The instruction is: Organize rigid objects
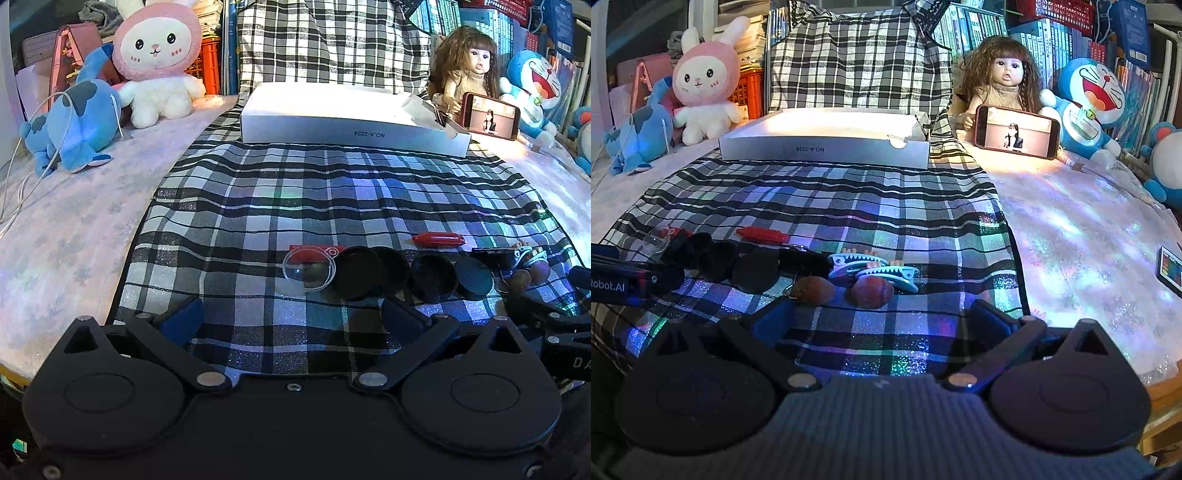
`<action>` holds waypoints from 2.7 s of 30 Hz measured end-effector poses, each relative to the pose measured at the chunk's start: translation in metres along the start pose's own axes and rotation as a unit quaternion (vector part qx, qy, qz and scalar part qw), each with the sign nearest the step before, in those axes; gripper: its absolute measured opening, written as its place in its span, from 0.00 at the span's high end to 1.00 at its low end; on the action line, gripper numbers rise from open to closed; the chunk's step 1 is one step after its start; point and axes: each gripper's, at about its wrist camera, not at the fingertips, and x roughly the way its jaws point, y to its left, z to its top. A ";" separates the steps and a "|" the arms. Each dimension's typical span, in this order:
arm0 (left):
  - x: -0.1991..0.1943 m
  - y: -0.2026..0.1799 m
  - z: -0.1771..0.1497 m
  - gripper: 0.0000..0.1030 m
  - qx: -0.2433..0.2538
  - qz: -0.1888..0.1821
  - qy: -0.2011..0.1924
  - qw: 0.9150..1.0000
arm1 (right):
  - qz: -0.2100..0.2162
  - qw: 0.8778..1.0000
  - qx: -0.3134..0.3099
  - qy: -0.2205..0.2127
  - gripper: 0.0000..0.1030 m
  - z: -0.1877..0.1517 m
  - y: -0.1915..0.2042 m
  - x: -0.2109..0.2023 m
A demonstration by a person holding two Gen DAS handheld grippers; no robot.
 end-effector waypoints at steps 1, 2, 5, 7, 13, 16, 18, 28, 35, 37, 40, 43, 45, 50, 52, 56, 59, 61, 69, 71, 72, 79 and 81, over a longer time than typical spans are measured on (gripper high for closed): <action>-0.001 0.000 0.000 0.06 0.002 -0.001 -0.003 1.000 | 0.002 1.000 0.000 -0.002 0.00 0.000 -0.001 -0.001; -0.002 0.000 0.000 0.10 0.003 0.000 -0.006 1.000 | 0.004 1.000 0.001 -0.003 0.01 0.001 -0.002 -0.002; -0.005 0.001 0.001 0.25 0.001 -0.001 -0.016 1.000 | 0.005 1.000 0.005 -0.009 0.06 0.002 -0.004 -0.004; -0.007 0.003 0.002 0.34 -0.004 0.000 -0.023 1.000 | 0.003 1.000 0.007 -0.015 0.11 0.003 -0.005 -0.006; -0.013 0.010 0.003 0.52 -0.014 -0.004 -0.042 0.999 | 0.002 0.999 0.002 -0.033 0.28 0.005 -0.005 -0.012; -0.016 0.012 0.003 0.52 -0.019 -0.010 -0.049 0.999 | 0.004 0.999 -0.001 -0.042 0.39 0.006 -0.003 -0.014; -0.018 0.012 0.003 0.52 -0.020 -0.011 -0.054 0.998 | 0.003 0.999 -0.005 -0.043 0.45 0.006 -0.001 -0.015; -0.023 0.021 0.006 0.57 -0.054 -0.032 -0.077 0.995 | 0.012 0.999 0.002 -0.031 0.56 0.005 0.000 -0.013; -0.018 0.028 0.005 0.57 -0.063 -0.024 -0.073 0.995 | 0.013 1.000 0.004 -0.027 0.57 0.005 0.000 -0.011; -0.015 0.026 0.004 0.57 -0.060 -0.025 -0.069 0.996 | 0.013 1.000 0.005 -0.026 0.57 0.004 0.000 -0.011; -0.009 0.022 0.003 0.57 -0.054 -0.021 -0.067 0.996 | 0.013 1.000 0.003 -0.025 0.57 0.004 0.000 -0.010; -0.006 0.023 0.003 0.57 -0.068 -0.015 -0.074 0.995 | 0.012 1.000 0.003 -0.025 0.57 0.004 0.001 -0.010; -0.006 0.024 0.002 0.57 -0.072 -0.018 -0.080 0.994 | 0.011 1.000 0.003 -0.024 0.57 0.005 0.001 -0.009; 0.000 0.022 0.002 0.57 -0.066 -0.021 -0.074 0.995 | 0.007 1.000 -0.001 -0.026 0.55 0.005 0.002 -0.009; 0.001 0.021 0.001 0.59 -0.066 -0.021 -0.074 0.995 | 0.006 1.000 -0.003 -0.027 0.55 0.004 0.002 -0.009; 0.003 0.020 0.001 0.73 -0.063 -0.023 -0.078 0.995 | 0.004 0.999 -0.007 -0.031 0.55 0.005 0.003 -0.009; 0.003 0.019 0.001 0.74 -0.058 -0.026 -0.079 0.995 | 0.003 0.999 -0.011 -0.032 0.58 0.005 0.004 -0.008; 0.002 0.017 0.001 0.74 -0.052 -0.026 -0.080 0.995 | 0.006 1.000 -0.012 -0.026 0.73 0.005 0.005 -0.008; -0.009 0.013 0.006 0.74 -0.039 -0.027 -0.090 0.995 | 0.018 0.999 -0.024 -0.038 0.73 0.010 0.010 -0.016; -0.011 0.014 0.010 0.74 -0.042 -0.029 -0.090 0.995 | 0.021 0.999 -0.021 -0.039 0.73 0.011 0.010 -0.016; -0.012 0.014 0.011 0.74 -0.043 -0.029 -0.090 0.995 | 0.021 0.999 -0.018 -0.038 0.73 0.012 0.009 -0.016; -0.013 0.016 0.025 0.74 -0.052 -0.038 -0.085 0.994 | 0.022 0.999 0.005 -0.042 0.73 0.023 0.000 -0.016; -0.012 0.016 0.029 0.74 -0.052 -0.039 -0.083 0.994 | 0.025 0.999 0.017 -0.041 0.73 0.027 -0.005 -0.014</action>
